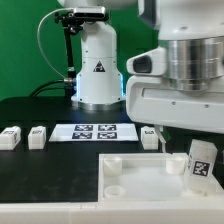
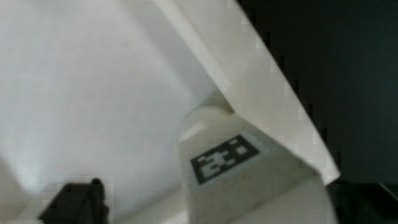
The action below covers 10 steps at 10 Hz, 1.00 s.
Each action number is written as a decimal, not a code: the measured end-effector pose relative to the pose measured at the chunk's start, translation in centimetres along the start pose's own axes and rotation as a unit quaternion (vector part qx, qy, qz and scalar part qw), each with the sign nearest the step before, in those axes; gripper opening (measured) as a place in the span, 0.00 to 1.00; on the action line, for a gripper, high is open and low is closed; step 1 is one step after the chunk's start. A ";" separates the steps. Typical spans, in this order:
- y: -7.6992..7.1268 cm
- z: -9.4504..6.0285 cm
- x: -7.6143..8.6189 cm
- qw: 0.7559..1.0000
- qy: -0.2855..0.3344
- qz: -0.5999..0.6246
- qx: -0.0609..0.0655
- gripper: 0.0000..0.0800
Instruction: Assemble one leg
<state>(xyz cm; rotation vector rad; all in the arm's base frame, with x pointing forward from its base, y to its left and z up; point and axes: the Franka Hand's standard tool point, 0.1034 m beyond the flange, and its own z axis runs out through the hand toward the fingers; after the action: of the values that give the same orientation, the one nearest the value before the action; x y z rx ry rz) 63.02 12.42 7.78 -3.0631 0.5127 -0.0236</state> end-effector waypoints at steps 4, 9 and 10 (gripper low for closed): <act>0.1 0.2 0.0 0.999 0.003 0.035 0.007 0.60; -0.1 0.4 0.2 0.932 -0.012 0.361 0.029 0.36; -0.3 0.3 0.2 0.892 -0.015 0.451 0.035 0.36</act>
Offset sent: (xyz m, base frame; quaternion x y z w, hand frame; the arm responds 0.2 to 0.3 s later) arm 0.0000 0.0000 0.0000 0.0000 0.0000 0.0899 0.9960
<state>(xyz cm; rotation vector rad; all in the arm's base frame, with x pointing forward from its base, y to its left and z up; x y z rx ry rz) 63.34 12.65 7.46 -2.4395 1.7951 0.0307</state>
